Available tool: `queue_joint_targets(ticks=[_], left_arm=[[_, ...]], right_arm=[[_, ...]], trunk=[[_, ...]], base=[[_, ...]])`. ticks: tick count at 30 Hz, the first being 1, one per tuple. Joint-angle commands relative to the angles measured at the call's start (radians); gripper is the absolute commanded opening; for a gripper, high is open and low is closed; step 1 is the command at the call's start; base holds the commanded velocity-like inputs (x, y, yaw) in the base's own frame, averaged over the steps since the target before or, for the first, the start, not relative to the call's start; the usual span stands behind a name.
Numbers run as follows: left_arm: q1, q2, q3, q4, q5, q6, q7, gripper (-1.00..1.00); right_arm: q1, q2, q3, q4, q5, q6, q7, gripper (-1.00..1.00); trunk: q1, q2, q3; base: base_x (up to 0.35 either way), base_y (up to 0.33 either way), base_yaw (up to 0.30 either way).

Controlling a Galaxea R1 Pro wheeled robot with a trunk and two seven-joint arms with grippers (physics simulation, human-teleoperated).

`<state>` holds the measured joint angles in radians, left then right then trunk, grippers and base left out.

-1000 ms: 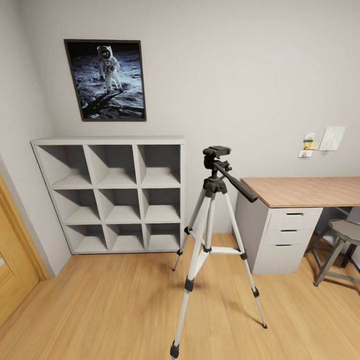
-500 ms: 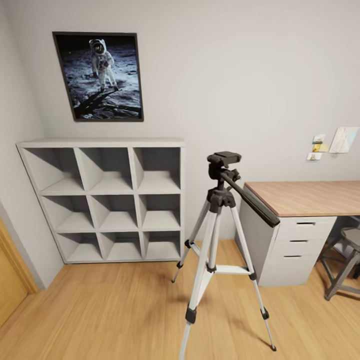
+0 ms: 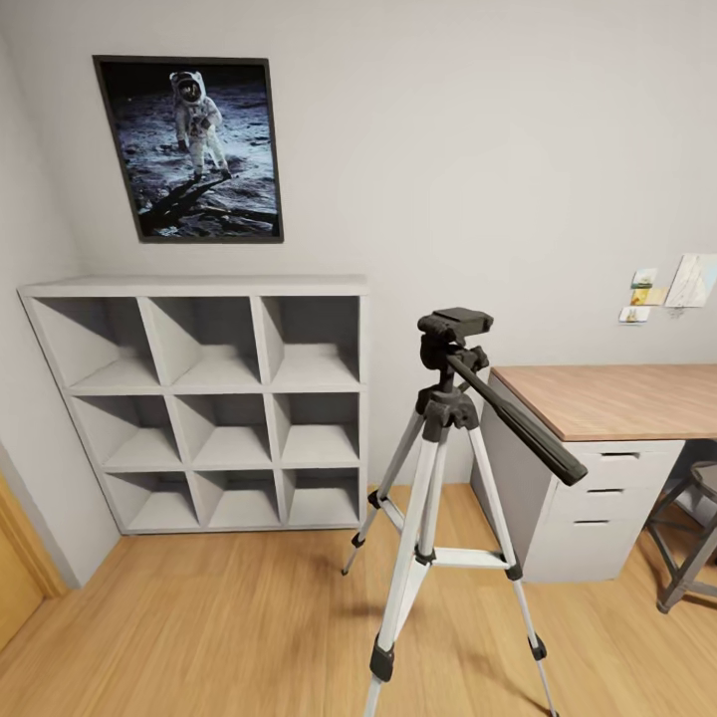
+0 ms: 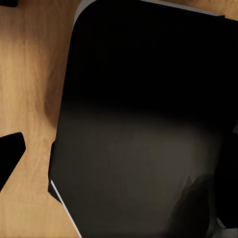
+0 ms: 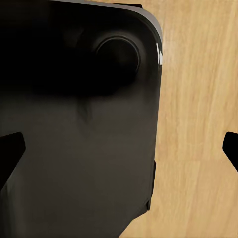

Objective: Attach the digital camera to the camera tripod in the bedroom.

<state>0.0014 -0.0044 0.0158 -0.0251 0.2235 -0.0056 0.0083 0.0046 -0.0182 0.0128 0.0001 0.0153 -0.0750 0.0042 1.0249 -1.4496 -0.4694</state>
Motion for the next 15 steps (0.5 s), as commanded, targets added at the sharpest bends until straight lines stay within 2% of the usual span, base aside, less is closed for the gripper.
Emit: queue_joint_targets(ticks=[1,11,15], left_arm=[[0.0,0.0,0.001,-0.001,0.006,-0.001,0.001,1.0],[0.0,0.0,0.001,-0.001,0.006,-0.001,0.001,1.0],[0.0,0.0,0.002,-0.001,0.006,-0.001,0.001,1.0]], right_arm=[[0.0,0.0,0.001,0.0,0.002,-0.004,0.0,1.0],[0.0,0.0,0.001,0.0,0.002,-0.005,-0.001,1.0],[0.0,0.005,0.0,0.0,-0.001,-0.005,-0.002,1.0]], trunk=[[0.0,0.0,-0.001],[0.0,0.0,-0.001],[0.0,0.0,0.002]], base=[[0.016,0.0,0.0],[0.005,0.0,0.0],[0.0,0.0,-0.159]])
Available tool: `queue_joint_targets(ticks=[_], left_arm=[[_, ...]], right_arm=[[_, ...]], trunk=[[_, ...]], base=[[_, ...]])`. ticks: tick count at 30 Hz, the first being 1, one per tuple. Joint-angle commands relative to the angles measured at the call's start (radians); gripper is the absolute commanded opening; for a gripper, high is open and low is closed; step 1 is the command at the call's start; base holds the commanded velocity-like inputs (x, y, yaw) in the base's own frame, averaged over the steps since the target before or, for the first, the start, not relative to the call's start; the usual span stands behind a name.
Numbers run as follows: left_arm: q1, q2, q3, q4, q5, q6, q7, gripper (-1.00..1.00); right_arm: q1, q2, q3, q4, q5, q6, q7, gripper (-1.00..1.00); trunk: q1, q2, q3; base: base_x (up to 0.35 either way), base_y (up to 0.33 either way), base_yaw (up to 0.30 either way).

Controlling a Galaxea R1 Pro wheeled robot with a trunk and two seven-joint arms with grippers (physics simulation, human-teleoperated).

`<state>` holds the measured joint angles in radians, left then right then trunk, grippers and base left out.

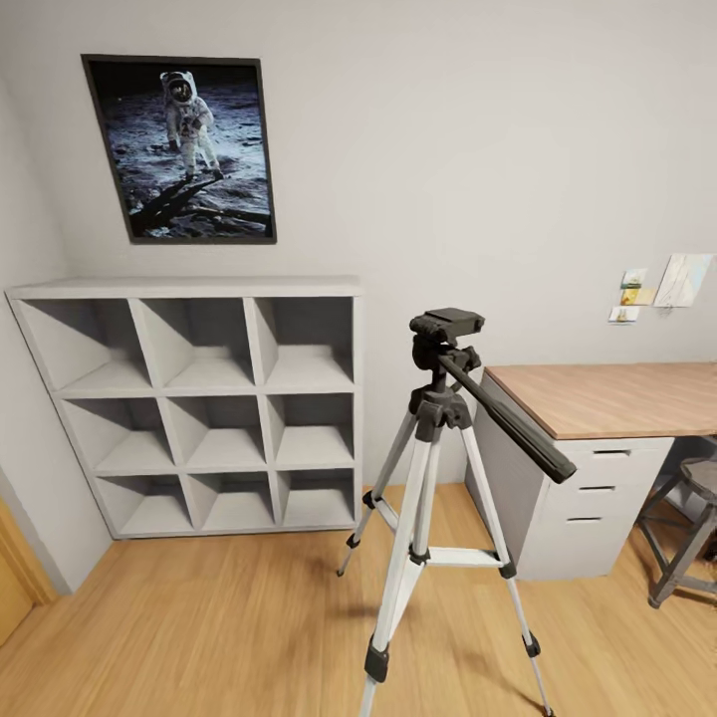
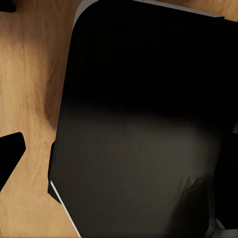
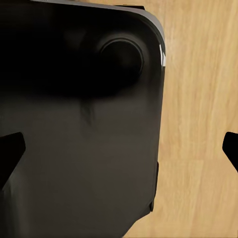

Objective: Attach the digital camera to the camera tripod in the bedroom.

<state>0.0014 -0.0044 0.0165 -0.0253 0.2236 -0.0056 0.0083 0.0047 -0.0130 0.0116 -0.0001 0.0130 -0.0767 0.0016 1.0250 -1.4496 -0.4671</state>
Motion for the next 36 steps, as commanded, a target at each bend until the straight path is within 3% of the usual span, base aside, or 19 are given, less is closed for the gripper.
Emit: queue_joint_targets(ticks=[1,23,36], left_arm=[[0.0,0.0,0.001,-0.001,0.006,-0.001,0.001,1.0],[0.0,0.0,0.001,-0.001,0.006,-0.001,0.001,1.0],[0.0,0.001,0.001,-0.001,0.006,-0.001,0.001,1.0]], right_arm=[[0.0,0.0,0.001,0.0,0.001,-0.003,0.0,1.0],[0.0,0.002,0.001,0.0,0.002,-0.002,0.0,1.0],[0.0,-0.005,0.002,0.0,0.002,-0.001,0.0,1.0]], trunk=[[0.0,0.0,0.0],[0.0,0.0,0.006],[0.0,0.0,0.006]], base=[[0.0,0.0,-0.205],[0.0,0.0,-0.229],[0.0,0.0,-0.048]])
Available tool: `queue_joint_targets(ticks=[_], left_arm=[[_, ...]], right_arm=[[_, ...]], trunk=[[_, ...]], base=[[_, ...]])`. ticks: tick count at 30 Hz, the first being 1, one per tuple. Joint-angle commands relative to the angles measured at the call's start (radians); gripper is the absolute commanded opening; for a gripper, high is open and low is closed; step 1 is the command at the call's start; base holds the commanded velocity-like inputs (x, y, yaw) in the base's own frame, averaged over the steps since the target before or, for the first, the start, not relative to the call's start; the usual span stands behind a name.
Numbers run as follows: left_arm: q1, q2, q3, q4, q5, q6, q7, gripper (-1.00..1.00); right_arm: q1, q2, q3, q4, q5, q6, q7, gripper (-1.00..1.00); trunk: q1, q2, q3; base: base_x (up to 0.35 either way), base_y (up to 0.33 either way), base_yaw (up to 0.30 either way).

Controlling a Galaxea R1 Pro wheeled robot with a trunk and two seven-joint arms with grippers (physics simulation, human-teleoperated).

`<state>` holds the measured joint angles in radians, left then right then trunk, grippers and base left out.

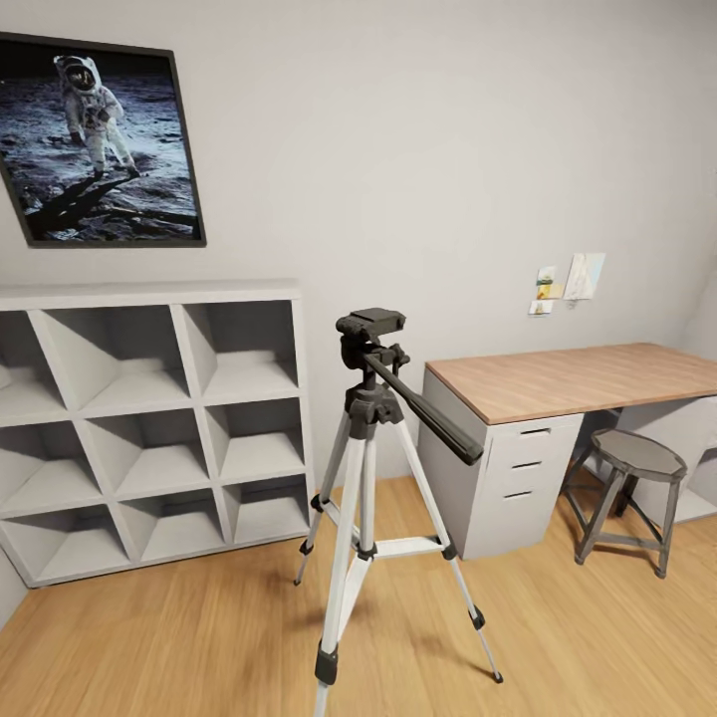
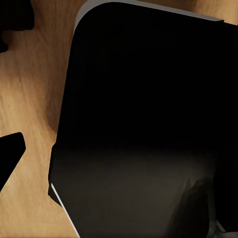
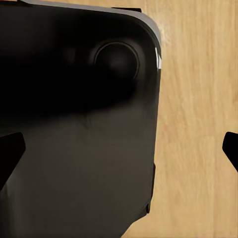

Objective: Attach the digital camera to the camera tripod in the bedroom.

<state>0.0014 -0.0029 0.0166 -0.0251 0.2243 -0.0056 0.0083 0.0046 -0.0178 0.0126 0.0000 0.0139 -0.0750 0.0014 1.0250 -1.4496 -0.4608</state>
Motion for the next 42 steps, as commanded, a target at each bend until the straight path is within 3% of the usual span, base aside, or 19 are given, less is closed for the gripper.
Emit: queue_joint_targets(ticks=[1,39,42], left_arm=[[0.0,0.0,0.001,-0.001,0.006,-0.001,0.001,1.0],[0.0,-0.003,0.0,-0.002,0.004,-0.002,0.002,1.0],[0.0,-0.003,0.0,-0.002,0.004,-0.002,0.003,1.0]], right_arm=[[0.0,0.0,0.001,0.0,0.001,-0.003,0.0,1.0],[0.0,-0.001,0.001,0.0,0.003,-0.003,0.0,1.0],[0.0,-0.001,0.001,0.0,0.003,-0.003,0.0,1.0]], trunk=[[0.0,0.0,-0.001],[0.0,0.0,-0.001],[-0.011,0.021,0.009]], base=[[0.0,0.0,-0.003],[0.0,0.0,0.0],[0.0,0.0,0.0]])
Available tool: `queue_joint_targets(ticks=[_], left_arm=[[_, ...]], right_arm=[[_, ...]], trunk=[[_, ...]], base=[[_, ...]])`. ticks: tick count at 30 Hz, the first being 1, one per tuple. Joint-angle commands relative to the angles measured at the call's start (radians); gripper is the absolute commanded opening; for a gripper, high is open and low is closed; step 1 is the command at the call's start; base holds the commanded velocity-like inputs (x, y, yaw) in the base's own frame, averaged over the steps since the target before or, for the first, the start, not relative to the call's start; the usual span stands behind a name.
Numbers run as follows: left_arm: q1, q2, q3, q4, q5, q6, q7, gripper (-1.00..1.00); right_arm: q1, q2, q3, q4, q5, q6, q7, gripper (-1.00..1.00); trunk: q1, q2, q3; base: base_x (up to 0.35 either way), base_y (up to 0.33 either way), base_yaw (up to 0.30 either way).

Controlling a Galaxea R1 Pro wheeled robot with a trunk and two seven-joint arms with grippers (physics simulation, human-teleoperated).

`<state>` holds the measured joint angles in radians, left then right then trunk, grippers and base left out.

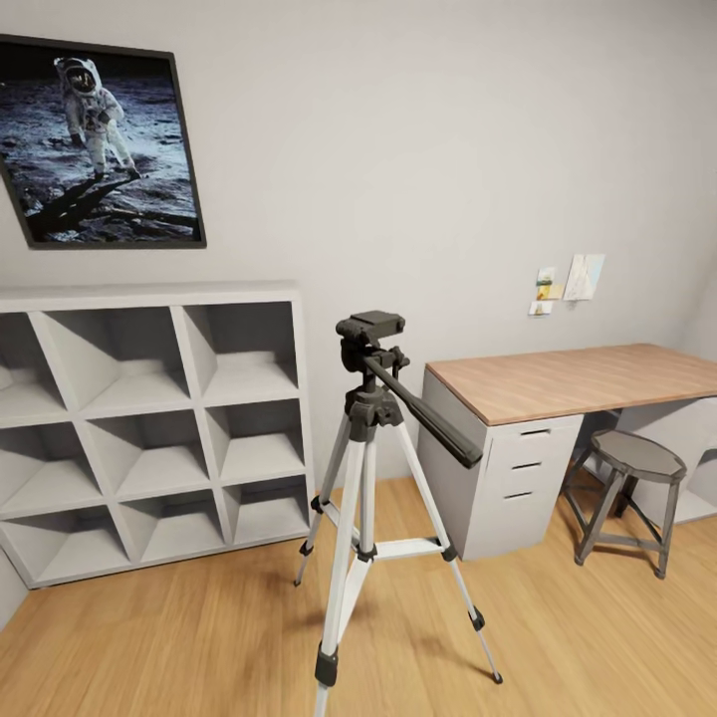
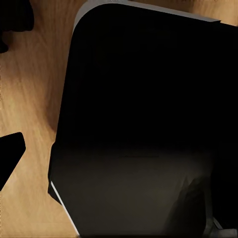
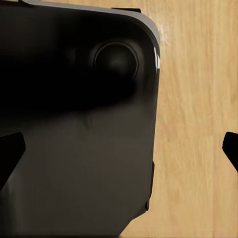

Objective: Attach the digital camera to the camera tripod in the bedroom.

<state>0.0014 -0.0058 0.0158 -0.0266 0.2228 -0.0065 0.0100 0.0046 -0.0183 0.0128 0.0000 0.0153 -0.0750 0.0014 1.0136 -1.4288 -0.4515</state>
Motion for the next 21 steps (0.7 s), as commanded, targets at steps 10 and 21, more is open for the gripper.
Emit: queue_joint_targets(ticks=[10,21], left_arm=[[0.0,0.001,0.001,-0.002,0.007,-0.001,0.002,1.0],[0.0,0.0,0.0,-0.225,0.007,0.037,0.12,1.0]], right_arm=[[0.0,0.0,0.001,0.0,0.001,-0.003,0.0,1.0],[0.0,0.0,0.001,0.0,0.001,-0.003,0.0,1.0]], trunk=[[-0.038,0.07,0.031],[-0.081,0.147,0.065]], base=[[0.0,0.0,0.0],[0.0,0.0,0.0]])
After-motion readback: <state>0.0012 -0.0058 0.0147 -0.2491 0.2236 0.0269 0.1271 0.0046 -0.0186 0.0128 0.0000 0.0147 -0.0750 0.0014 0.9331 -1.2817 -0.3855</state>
